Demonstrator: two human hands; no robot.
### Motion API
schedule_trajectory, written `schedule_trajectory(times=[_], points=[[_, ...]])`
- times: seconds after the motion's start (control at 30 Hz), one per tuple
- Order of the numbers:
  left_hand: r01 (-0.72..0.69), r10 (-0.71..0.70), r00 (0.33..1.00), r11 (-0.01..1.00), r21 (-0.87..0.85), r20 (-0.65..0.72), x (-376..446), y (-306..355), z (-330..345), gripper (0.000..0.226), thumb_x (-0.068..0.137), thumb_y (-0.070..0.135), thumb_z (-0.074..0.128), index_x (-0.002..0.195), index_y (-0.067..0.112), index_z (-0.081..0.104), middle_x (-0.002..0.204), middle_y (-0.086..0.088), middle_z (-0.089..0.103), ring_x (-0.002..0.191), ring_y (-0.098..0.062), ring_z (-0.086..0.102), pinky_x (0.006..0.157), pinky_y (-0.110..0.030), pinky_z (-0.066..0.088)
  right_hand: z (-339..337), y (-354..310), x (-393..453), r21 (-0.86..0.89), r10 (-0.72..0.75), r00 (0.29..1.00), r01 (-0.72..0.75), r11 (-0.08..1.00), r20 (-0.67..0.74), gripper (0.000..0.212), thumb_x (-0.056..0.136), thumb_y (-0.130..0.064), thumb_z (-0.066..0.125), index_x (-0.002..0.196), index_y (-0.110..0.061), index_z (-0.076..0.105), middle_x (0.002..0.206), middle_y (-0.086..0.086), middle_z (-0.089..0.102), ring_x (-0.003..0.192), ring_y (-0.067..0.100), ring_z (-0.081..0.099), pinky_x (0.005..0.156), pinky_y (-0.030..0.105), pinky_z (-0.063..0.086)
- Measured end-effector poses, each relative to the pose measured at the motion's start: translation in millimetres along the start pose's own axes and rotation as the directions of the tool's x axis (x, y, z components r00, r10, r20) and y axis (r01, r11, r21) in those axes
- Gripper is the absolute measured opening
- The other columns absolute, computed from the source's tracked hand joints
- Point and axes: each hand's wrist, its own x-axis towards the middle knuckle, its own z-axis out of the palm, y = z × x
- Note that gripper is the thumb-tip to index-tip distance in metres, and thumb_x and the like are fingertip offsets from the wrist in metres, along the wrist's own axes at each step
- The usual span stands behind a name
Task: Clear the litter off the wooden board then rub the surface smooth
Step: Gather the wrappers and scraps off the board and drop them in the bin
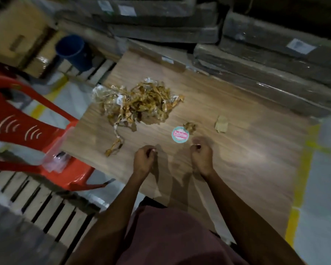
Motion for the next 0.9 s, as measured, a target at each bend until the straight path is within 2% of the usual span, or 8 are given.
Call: schedule_trajectory(times=[0.1, 0.17, 0.3, 0.47, 0.6, 0.67, 0.77, 0.9], points=[[-0.084, 0.09, 0.992, 0.994, 0.066, -0.093, 9.1, 3.5, -16.4, 0.031, 0.09, 0.019, 0.054, 0.111, 0.009, 0.074, 0.11, -0.01, 0.072, 0.102, -0.025, 0.069, 0.087, -0.033, 0.054, -3.9, -3.0, 17.5, -0.106, -0.022, 0.988, 0.006, 0.994, -0.153, 0.049, 0.082, -0.024, 0.057, 0.129, -0.014, 0.063, 0.125, 0.015, 0.062, 0.111, 0.036, 0.061, 0.102, 0.045, 0.049], [-0.152, 0.174, 0.977, 0.975, 0.164, -0.126, 20.4, 7.8, -26.6, 0.034, 0.088, 0.016, 0.054, 0.118, 0.009, 0.07, 0.119, -0.013, 0.067, 0.111, -0.03, 0.061, 0.09, -0.034, 0.049, 1.1, -13.7, 27.8, -0.145, -0.02, 0.998, 0.012, 0.989, -0.054, 0.053, 0.082, -0.025, 0.058, 0.134, -0.018, 0.059, 0.129, 0.015, 0.057, 0.115, 0.037, 0.058, 0.102, 0.046, 0.049], [-0.305, 0.355, 0.927, 0.903, 0.303, -0.123, 58.3, 25.5, -43.8, 0.046, 0.091, 0.013, 0.06, 0.137, 0.012, 0.055, 0.139, -0.016, 0.051, 0.127, -0.035, 0.047, 0.1, -0.046, 0.045, 23.9, -43.3, 51.2, -0.245, -0.164, 0.974, 0.198, 0.949, 0.154, 0.057, 0.086, -0.015, 0.068, 0.141, -0.018, 0.054, 0.138, 0.014, 0.053, 0.124, 0.033, 0.054, 0.104, 0.035, 0.046], [-0.303, 0.35, 0.924, 0.915, 0.266, -0.153, 120.8, 67.3, -64.9, 0.063, 0.087, 0.017, 0.06, 0.147, 0.007, 0.041, 0.144, -0.018, 0.046, 0.132, -0.036, 0.043, 0.108, -0.046, 0.038, 69.2, -100.3, 85.0, -0.329, -0.181, 0.955, 0.253, 0.91, 0.235, 0.074, 0.081, -0.035, 0.065, 0.152, -0.031, 0.044, 0.159, 0.013, 0.034, 0.141, 0.041, 0.041, 0.112, 0.052, 0.042], [-0.21, 0.192, 0.976, 0.959, 0.191, 0.105, 166.6, 68.6, -86.5, 0.059, 0.088, 0.02, 0.063, 0.145, 0.014, 0.048, 0.133, -0.017, 0.061, 0.122, -0.035, 0.057, 0.101, -0.044, 0.049, 102.8, -144.4, 107.8, -0.46, -0.184, 0.943, 0.297, 0.837, 0.276, 0.076, 0.088, -0.043, 0.07, 0.155, -0.039, 0.035, 0.17, 0.008, 0.016, 0.15, 0.041, 0.028, 0.112, 0.053, 0.041], [-0.248, 0.198, 0.941, 0.955, 0.161, 0.273, 175.4, 61.0, -92.9, 0.055, 0.089, 0.037, 0.055, 0.139, 0.013, 0.058, 0.121, -0.016, 0.07, 0.11, -0.034, 0.066, 0.092, -0.043, 0.054, 118.9, -153.7, 114.9, -0.531, -0.168, 0.929, 0.329, 0.781, 0.329, 0.078, 0.089, -0.044, 0.072, 0.156, -0.043, 0.032, 0.172, 0.006, 0.008, 0.15, 0.043, 0.024, 0.111, 0.054, 0.042], [-0.322, 0.256, 0.899, 0.937, 0.138, 0.356, 180.7, 41.8, -94.2, 0.067, 0.091, 0.054, 0.046, 0.138, 0.007, 0.061, 0.12, -0.016, 0.071, 0.105, -0.033, 0.068, 0.084, -0.038, 0.054, 134.0, -149.9, 116.8, -0.648, -0.107, 0.917, 0.35, 0.676, 0.384, 0.073, 0.09, -0.053, 0.07, 0.154, -0.041, 0.038, 0.173, 0.002, 0.0, 0.155, 0.042, 0.01, 0.115, 0.059, 0.034], [-0.383, 0.324, 0.851, 0.922, 0.064, 0.413, 175.1, 35.7, -94.0, 0.046, 0.097, 0.016, 0.064, 0.141, 0.006, 0.057, 0.133, -0.016, 0.066, 0.12, -0.031, 0.063, 0.095, -0.034, 0.05, 130.1, -131.3, 99.3, -0.642, -0.157, 0.937, 0.329, 0.693, 0.311, 0.055, 0.087, -0.045, 0.072, 0.139, -0.03, 0.057, 0.168, 0.004, 0.018, 0.148, 0.042, 0.026, 0.113, 0.056, 0.038]])
